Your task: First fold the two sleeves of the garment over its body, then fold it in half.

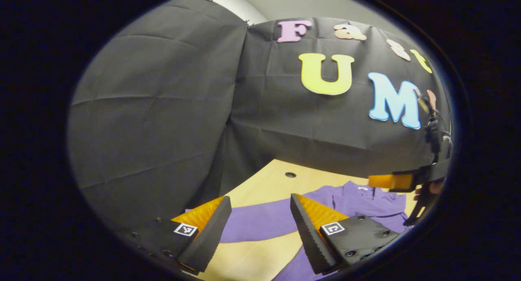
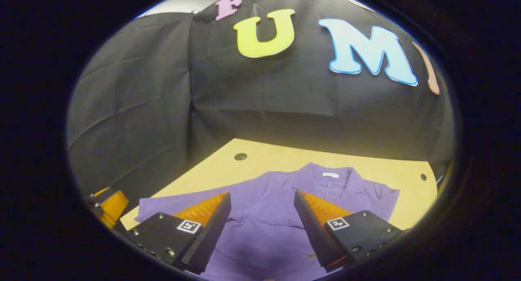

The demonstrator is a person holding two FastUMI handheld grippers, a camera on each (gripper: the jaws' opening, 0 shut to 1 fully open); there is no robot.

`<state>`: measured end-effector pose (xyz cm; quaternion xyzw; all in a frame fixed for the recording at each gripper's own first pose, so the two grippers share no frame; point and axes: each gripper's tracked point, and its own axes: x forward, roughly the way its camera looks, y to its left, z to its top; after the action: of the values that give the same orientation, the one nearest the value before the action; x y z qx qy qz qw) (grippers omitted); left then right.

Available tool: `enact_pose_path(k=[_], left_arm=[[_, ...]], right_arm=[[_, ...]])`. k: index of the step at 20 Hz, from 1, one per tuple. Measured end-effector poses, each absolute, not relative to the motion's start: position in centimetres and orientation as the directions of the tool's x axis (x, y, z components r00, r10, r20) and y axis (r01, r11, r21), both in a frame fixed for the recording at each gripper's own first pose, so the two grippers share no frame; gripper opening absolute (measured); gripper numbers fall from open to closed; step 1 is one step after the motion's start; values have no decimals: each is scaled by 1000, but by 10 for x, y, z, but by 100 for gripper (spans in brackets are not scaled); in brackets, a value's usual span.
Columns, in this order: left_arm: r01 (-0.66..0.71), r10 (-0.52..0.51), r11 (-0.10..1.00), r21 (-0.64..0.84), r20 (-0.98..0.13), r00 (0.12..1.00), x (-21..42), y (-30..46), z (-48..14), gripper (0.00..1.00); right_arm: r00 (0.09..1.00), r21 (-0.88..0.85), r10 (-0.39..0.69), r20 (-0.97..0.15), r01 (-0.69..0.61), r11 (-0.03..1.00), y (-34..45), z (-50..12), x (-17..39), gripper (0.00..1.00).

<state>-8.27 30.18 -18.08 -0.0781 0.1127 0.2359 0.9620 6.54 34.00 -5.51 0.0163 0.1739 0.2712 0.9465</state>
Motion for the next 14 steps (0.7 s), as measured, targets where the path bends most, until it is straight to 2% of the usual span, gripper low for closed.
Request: enact_pose_path(k=[2,6,7,8,10,14], left_arm=[[-503,463,860,-86,-283,840,-84,317,-197,95],[-564,501,820,-95,-358,788,-85,355,-237,93],[-577,501,810,-104,-386,774,-86,362,-250,97],[-594,507,797,-112,-412,757,-87,370,-262,95],[-625,521,774,-104,-458,720,-92,385,-282,93],[-676,559,733,-74,-500,661,-98,408,-309,95]], right_arm=[[805,113,505,-310,-496,861,328,-46,51,96],[850,62,446,-281,-448,892,301,-30,28,96],[859,47,431,-278,-435,899,294,-28,21,96],[866,36,418,-276,-425,904,289,-25,16,96],[874,25,407,-265,-415,909,280,-23,9,96],[870,38,410,-274,-416,909,275,-23,-4,96]])
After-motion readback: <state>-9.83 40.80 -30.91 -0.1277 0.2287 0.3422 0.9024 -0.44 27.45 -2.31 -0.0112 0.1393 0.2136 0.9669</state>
